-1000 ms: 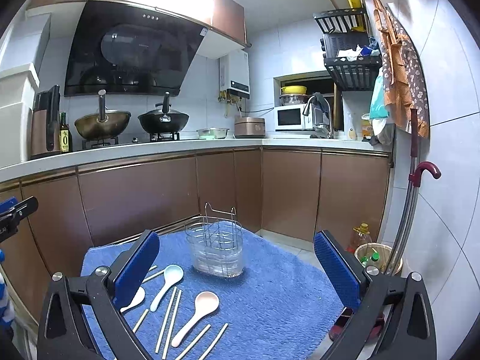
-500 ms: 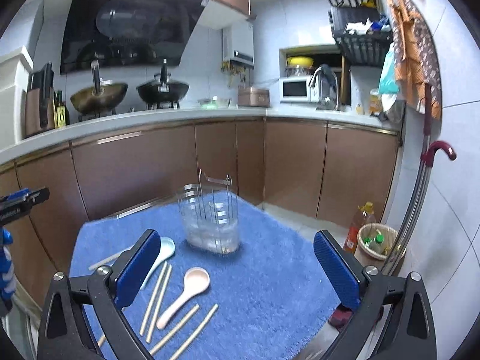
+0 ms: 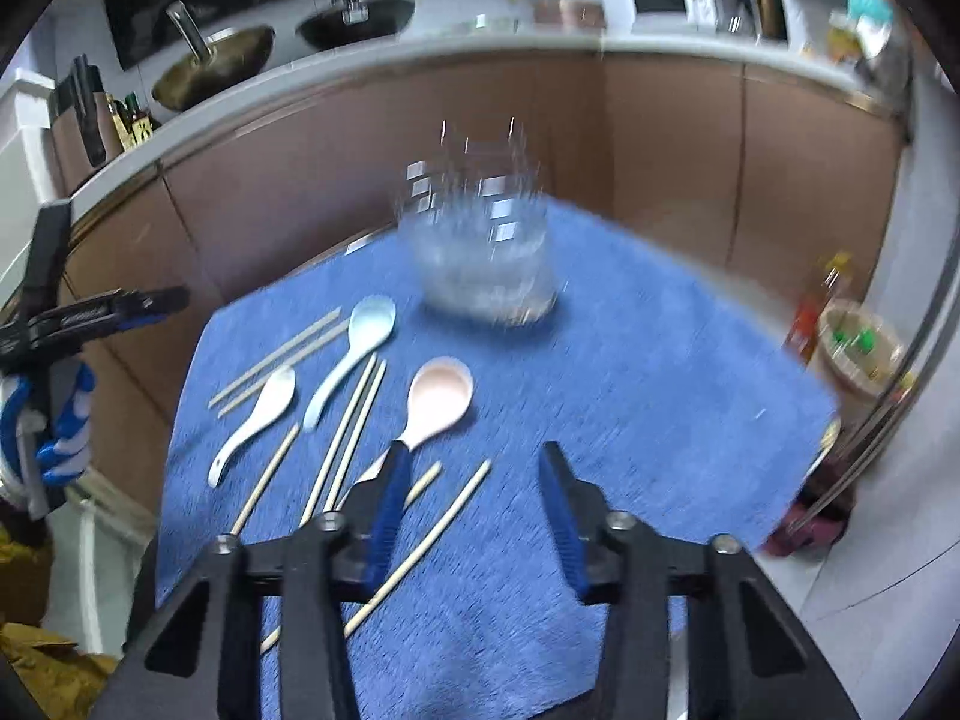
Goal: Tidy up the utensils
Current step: 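Lower the left tool onto a chopstick and close it while the right tool grasps another chopstick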
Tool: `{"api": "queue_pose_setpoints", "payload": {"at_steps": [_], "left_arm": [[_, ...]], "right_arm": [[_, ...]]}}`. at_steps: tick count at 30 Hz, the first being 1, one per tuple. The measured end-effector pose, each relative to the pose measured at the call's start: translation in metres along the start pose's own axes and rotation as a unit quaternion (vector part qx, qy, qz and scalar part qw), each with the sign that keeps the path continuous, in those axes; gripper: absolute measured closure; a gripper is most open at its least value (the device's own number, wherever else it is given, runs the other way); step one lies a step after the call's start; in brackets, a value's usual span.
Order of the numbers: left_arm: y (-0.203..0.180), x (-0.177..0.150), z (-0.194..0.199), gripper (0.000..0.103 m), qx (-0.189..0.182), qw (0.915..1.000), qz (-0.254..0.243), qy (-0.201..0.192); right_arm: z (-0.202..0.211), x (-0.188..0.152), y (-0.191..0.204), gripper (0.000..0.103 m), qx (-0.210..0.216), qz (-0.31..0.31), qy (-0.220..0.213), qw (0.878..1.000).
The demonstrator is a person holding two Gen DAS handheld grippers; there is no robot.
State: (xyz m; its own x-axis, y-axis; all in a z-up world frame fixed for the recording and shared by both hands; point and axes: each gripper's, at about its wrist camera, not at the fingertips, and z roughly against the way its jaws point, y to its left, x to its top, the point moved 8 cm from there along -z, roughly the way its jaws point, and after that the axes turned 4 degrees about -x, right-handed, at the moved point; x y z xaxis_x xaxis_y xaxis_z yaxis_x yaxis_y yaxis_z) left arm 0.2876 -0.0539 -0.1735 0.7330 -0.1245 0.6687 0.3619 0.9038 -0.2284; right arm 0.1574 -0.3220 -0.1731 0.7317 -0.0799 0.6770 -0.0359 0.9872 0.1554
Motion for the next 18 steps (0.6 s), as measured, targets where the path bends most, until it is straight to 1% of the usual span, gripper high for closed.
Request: {"api": "queue_pose_setpoints", "payload": {"at_steps": [1, 3, 6, 7, 11, 15, 18], "left_arm": [[-0.002, 0.0, -0.011, 0.031, -0.002, 0.9999, -0.008, 0.014], [-0.005, 0.002, -0.029, 0.041, -0.009, 0.9989, -0.024, 0.038], [-0.009, 0.003, -0.059, 0.051, -0.016, 0.9958, -0.044, 0.078], [-0.009, 0.004, -0.067, 0.052, -0.015, 0.9949, -0.048, 0.088], [-0.007, 0.006, -0.1, 0.057, -0.017, 0.9906, -0.052, 0.125], [-0.002, 0.007, -0.123, 0.063, -0.018, 0.9874, -0.057, 0.147], [0.002, 0.006, -0.14, 0.069, -0.007, 0.9842, -0.067, 0.164]], "right_arm": [[-0.009, -0.003, -0.001, 0.071, 0.01, -0.004, 0.019, 1.0], [-0.023, -0.006, -0.002, 0.079, 0.022, -0.008, 0.048, 0.999], [-0.046, -0.01, -0.001, 0.085, 0.046, -0.031, 0.095, 0.994], [-0.054, -0.01, 0.0, 0.085, 0.05, -0.035, 0.108, 0.992], [-0.08, -0.012, 0.003, 0.085, 0.037, -0.029, 0.151, 0.987], [-0.097, -0.016, -0.001, 0.085, 0.019, -0.036, 0.186, 0.982], [-0.106, -0.022, -0.001, 0.085, 0.01, -0.027, 0.214, 0.976]]}}
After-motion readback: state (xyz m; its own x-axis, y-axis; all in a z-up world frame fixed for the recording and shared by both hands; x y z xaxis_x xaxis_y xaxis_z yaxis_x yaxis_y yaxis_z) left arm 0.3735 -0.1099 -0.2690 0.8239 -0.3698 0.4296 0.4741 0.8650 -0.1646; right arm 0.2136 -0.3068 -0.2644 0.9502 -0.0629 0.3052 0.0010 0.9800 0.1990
